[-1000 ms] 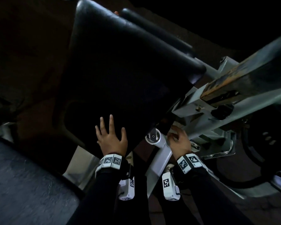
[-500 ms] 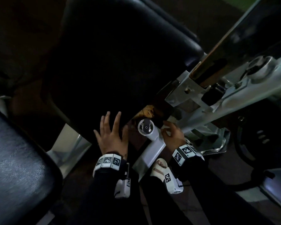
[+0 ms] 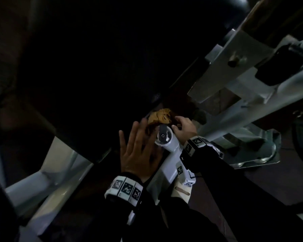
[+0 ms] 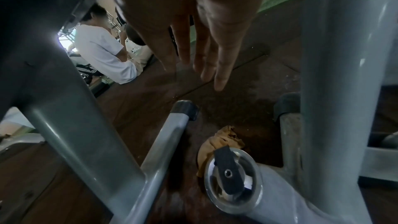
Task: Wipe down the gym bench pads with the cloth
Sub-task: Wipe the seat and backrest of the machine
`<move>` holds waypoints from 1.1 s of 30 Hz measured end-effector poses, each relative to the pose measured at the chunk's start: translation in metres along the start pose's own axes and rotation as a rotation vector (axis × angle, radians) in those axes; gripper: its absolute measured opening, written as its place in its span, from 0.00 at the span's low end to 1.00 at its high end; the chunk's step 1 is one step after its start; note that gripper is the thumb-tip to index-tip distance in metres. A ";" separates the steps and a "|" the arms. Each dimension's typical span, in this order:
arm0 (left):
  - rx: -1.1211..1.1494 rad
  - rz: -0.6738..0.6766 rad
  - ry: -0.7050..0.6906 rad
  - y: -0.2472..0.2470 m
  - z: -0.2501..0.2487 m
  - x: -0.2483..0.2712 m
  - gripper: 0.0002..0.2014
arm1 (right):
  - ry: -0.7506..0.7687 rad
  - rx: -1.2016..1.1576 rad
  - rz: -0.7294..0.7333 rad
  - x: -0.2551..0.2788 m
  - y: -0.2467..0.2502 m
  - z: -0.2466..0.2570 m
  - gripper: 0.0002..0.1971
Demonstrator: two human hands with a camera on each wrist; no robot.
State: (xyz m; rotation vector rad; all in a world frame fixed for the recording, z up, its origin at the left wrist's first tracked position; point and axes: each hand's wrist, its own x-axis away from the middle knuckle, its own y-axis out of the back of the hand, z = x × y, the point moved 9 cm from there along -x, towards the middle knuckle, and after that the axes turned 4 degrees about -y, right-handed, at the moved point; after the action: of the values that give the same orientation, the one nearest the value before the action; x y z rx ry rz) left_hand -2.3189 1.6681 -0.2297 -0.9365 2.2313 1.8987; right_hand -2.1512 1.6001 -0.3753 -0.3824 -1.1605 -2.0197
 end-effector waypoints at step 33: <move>0.140 0.796 0.484 -0.391 0.196 0.100 0.31 | -0.035 0.418 0.286 -0.240 -0.148 -0.080 0.15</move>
State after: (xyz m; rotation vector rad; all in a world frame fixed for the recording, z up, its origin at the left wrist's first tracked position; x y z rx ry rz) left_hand -2.2761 1.7867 -0.6603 -0.5577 3.3621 1.8315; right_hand -2.0920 1.6896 -0.6483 -0.3484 -1.4226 -1.4861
